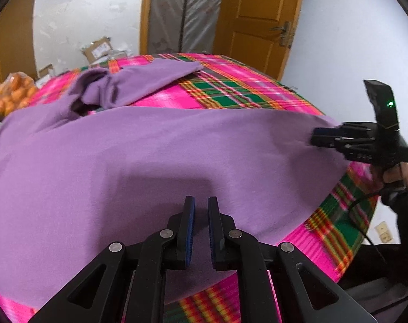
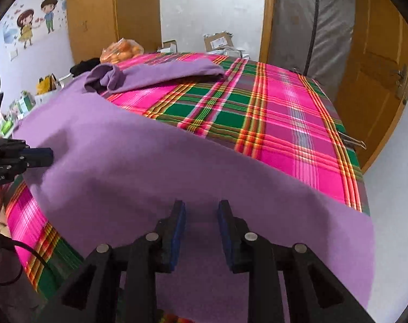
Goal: Fold clothes
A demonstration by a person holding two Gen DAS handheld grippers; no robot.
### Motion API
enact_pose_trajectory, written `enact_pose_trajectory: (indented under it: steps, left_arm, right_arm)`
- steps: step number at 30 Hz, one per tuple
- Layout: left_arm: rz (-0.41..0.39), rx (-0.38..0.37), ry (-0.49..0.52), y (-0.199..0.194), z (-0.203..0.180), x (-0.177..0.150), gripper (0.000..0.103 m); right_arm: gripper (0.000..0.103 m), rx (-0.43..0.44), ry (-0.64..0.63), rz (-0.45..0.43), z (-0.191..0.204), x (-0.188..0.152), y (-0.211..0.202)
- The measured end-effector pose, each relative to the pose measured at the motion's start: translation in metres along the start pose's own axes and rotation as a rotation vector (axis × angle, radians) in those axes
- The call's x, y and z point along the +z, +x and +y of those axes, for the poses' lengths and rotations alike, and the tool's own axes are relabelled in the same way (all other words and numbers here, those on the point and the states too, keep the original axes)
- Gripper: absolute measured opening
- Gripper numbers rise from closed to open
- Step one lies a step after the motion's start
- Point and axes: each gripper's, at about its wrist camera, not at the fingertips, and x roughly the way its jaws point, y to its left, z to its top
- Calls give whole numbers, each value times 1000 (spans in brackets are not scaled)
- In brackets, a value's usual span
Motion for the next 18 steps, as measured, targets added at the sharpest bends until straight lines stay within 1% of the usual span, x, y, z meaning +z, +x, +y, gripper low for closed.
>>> enact_pose_trajectory:
  steps: [4, 5, 7, 8, 10, 11, 13, 15, 16, 18]
  left_arm:
    - [-22, 45, -94, -10, 26, -6, 10]
    - [-23, 50, -122, -11, 33, -7, 10]
    - [-24, 47, -152, -12, 40, -8, 10]
    - [-24, 51, -148, -12, 40, -8, 10]
    - [-21, 64, -133, -12, 37, -9, 10]
    - [-19, 71, -125, -12, 35, -9, 10]
    - [-18, 77, -115, -13, 35, -11, 10]
    - [-24, 80, -130, -16, 39, -12, 10]
    - [-28, 90, -138, -17, 43, -12, 10]
    - [-52, 135, -175, -23, 57, -11, 10]
  right_arm:
    - [29, -41, 17, -1, -6, -5, -13]
    - [29, -34, 9, -17, -3, -7, -19]
    - [29, 3, -10, -56, 6, -9, -29]
    - [29, 30, -24, -64, 13, -7, -28]
    - [29, 84, -55, -69, 29, -4, -20]
    - [29, 92, -80, -45, 37, -5, -13]
    - [30, 107, -85, -33, 37, -4, -9]
    - [32, 125, -82, -30, 34, -4, -7]
    - [32, 133, -80, -28, 32, -3, -6]
    - [33, 140, -87, -24, 32, -3, -4]
